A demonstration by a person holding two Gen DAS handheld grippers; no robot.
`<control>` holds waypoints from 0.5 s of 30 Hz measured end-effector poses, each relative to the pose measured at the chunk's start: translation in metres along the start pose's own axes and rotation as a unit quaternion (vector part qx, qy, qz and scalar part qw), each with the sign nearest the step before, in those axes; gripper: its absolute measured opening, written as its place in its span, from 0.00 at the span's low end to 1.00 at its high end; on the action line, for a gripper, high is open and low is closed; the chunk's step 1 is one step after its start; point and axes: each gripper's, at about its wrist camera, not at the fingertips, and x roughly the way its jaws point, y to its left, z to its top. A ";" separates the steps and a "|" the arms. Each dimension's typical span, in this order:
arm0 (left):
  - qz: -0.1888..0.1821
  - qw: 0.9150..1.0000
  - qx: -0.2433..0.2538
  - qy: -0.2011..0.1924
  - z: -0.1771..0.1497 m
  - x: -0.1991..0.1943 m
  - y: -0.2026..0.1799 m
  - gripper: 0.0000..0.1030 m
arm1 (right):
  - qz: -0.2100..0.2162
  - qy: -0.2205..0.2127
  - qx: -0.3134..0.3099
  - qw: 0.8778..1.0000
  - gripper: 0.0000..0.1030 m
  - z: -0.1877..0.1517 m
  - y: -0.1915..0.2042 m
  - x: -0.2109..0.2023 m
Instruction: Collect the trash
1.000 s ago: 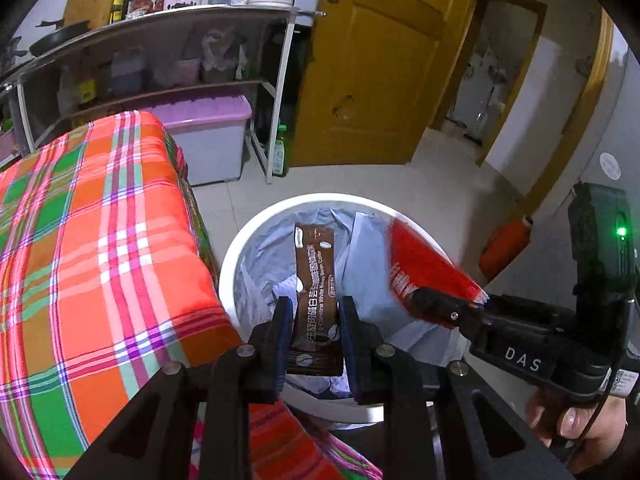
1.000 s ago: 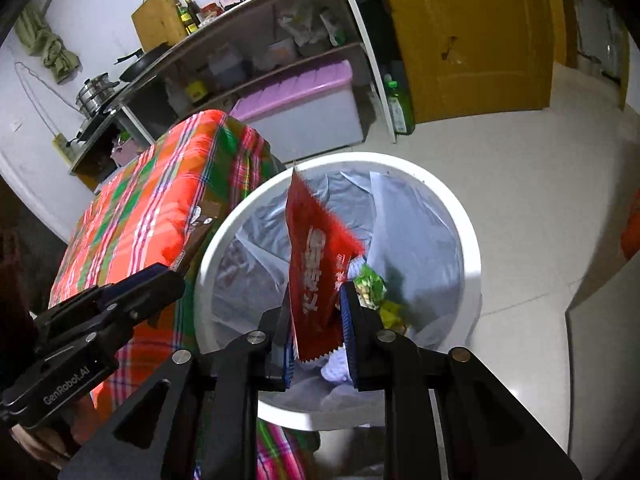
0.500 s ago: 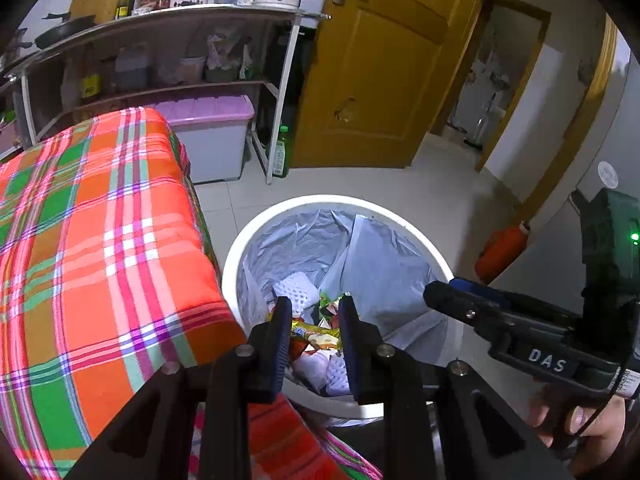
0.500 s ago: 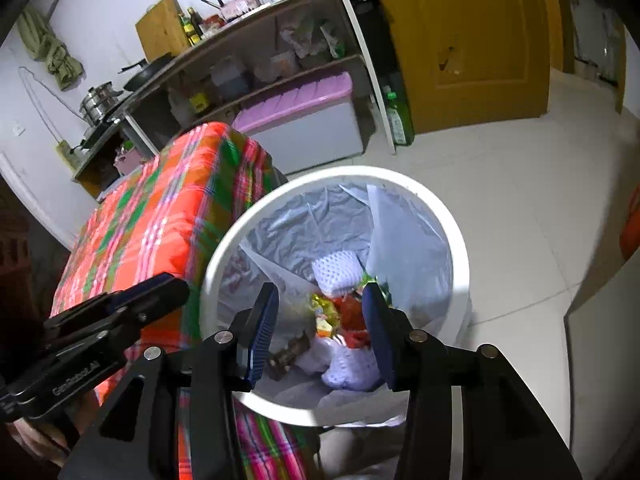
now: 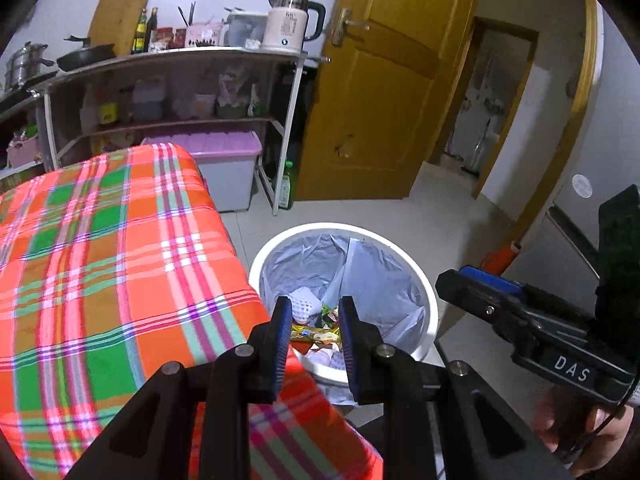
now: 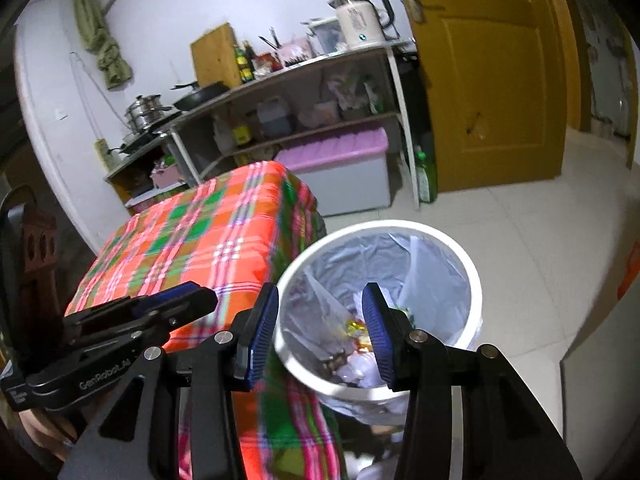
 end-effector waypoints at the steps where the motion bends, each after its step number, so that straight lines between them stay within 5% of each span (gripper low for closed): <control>1: 0.001 1.000 0.000 -0.005 -0.002 -0.007 0.001 0.23 | 0.001 -0.005 -0.006 1.000 0.43 -0.002 0.006 -0.005; 15: 0.039 0.999 0.001 -0.036 -0.035 -0.066 0.010 0.23 | 0.000 -0.023 -0.054 0.998 0.43 -0.033 0.046 -0.037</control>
